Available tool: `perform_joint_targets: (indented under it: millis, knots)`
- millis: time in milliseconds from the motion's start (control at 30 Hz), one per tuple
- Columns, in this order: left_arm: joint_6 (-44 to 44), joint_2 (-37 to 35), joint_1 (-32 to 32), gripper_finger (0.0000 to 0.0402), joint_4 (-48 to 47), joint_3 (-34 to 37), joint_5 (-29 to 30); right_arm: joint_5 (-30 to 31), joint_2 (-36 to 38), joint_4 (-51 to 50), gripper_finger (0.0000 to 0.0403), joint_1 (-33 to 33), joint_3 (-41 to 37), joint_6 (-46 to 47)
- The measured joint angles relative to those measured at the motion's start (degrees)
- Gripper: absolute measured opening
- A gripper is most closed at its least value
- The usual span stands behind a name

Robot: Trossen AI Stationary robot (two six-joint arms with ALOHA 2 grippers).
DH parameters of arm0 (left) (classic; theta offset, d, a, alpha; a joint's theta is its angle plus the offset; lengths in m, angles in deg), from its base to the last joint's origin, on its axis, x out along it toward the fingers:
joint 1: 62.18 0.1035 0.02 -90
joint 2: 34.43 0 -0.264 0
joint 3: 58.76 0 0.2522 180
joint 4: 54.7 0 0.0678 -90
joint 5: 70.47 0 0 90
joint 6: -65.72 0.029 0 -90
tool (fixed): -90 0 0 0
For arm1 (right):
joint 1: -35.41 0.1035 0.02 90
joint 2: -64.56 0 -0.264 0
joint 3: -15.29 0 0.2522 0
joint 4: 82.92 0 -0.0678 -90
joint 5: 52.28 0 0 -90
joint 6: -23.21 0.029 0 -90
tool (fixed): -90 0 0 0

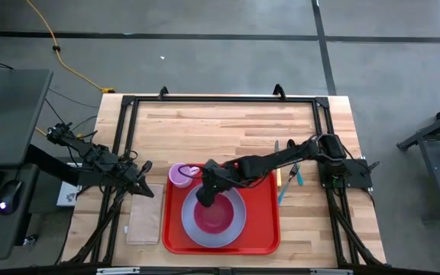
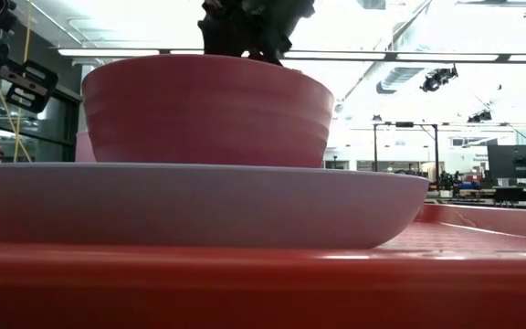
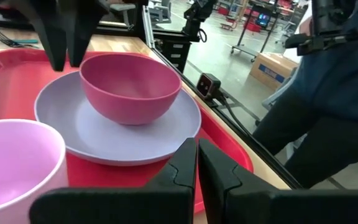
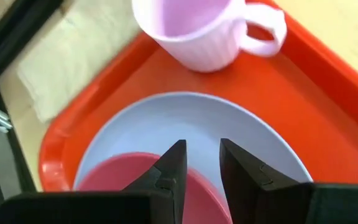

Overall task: Set up tray
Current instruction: Put the brown table napkin on the red serving tray to the right of the purple plate

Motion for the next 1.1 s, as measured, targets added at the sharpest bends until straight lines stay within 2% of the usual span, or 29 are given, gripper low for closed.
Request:
perform_joint_targets:
  millis: [167,600,933,1100]
  knots:
    - [-0.45,0.0,0.0,0.0044,0.0,0.0,-0.8,-0.03,0.0,-0.16,0.0074,-0.97,2.4,-3.09]
    - [-8.08,0.01,0.0,0.0044,0.0,0.0,-0.93,0.29,0.0,-5.7,0.0074,-4.11,6.74,-9.27]
    - [-23.3,0.02,0.0,0.0044,0.35,0.0,0.71,0.56,0.04,-13.14,0.0074,-7.12,11.19,-15.2]
    - [-29.25,0.0,0.0,0.0044,0.39,0.0,3.01,3.84,0.09,-19.11,0.0074,-8.06,13.15,-16.35]
